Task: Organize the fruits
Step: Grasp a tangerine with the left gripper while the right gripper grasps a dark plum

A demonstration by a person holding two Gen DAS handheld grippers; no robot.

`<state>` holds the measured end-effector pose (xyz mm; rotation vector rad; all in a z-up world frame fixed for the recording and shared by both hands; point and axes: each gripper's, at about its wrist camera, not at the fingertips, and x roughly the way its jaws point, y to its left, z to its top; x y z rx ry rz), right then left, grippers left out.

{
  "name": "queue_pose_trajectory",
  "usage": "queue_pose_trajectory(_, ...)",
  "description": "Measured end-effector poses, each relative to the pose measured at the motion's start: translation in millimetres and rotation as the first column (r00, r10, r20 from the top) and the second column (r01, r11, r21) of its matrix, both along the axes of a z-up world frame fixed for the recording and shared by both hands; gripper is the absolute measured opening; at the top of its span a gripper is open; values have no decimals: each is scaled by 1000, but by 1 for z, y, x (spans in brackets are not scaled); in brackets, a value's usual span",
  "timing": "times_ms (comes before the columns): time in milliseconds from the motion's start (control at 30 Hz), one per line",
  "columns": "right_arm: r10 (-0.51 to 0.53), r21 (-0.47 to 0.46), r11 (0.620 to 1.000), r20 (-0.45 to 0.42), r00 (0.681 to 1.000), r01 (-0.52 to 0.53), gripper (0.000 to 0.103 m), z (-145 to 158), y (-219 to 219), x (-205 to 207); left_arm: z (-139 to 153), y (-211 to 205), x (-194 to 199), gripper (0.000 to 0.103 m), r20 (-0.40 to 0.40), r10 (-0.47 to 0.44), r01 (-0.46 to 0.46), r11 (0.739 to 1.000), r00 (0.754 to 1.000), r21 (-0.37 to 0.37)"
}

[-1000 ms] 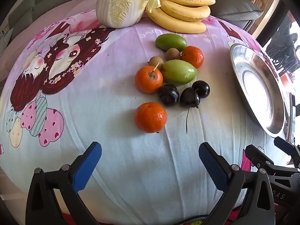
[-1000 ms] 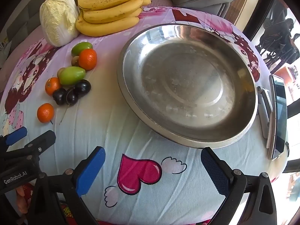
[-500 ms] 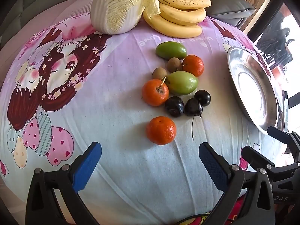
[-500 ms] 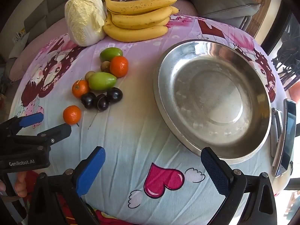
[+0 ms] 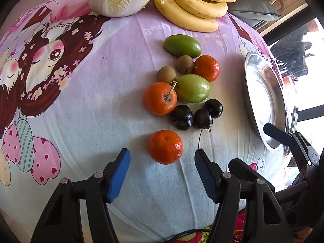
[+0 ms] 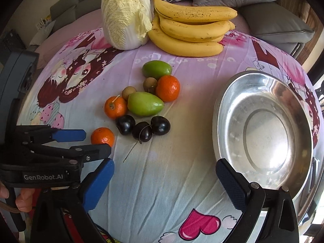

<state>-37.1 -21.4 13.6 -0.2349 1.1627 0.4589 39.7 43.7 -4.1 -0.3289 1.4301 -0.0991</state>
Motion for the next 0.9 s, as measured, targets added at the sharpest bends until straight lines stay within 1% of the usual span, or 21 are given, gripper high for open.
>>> queue_pose_trajectory(67,42,-2,999,2,999,-42,95,1,6,4,0,4,5,63,-4,-6,6,1000,1000,-14)
queue_pose_trajectory(100,64,-10,998,6,998,-64,89,1,9,5,1,5,8,62,-11,-9,9,1000,1000,-25)
queue_pose_trajectory(133,86,-18,996,7,996,-86,83,1,12,7,0,8,10,56,-21,-10,9,999,1000,-36)
queue_pose_trajectory(167,108,-24,994,8,994,-108,81,0,15,9,-1,9,13,53,-35,-9,8,999,999,-47)
queue_pose_trajectory(267,152,-47,987,10,988,-151,70,-3,20,16,-4,15,20,51,-66,0,-6,996,998,-88)
queue_pose_trajectory(333,161,-49,986,8,987,-161,59,-5,21,21,-5,21,23,51,-78,3,-12,993,997,-113)
queue_pose_trajectory(467,146,-37,989,-3,989,-146,53,-8,18,34,-7,25,23,50,-88,1,-12,992,996,-127)
queue_pose_trajectory(533,126,-5,992,-27,992,-126,45,-12,17,41,-8,31,19,50,-93,-17,5,992,995,-124)
queue_pose_trajectory(600,108,20,994,-46,993,-107,43,-16,16,45,-9,30,18,50,-95,-32,19,991,995,-131)
queue_pose_trajectory(700,80,54,996,-72,994,-76,36,-22,13,49,-10,23,18,50,-91,-57,46,992,994,-116)
queue_pose_trajectory(767,60,80,995,-91,994,-52,33,-26,12,50,-11,17,20,43,-89,-67,59,994,994,-97)
queue_pose_trajectory(833,46,102,994,-107,993,-35,33,-28,10,51,-13,16,21,39,-94,-70,61,994,993,-95)
queue_pose_trajectory(900,34,118,993,-120,992,-19,33,-30,10,53,-14,18,21,39,-95,-75,66,993,993,-94)
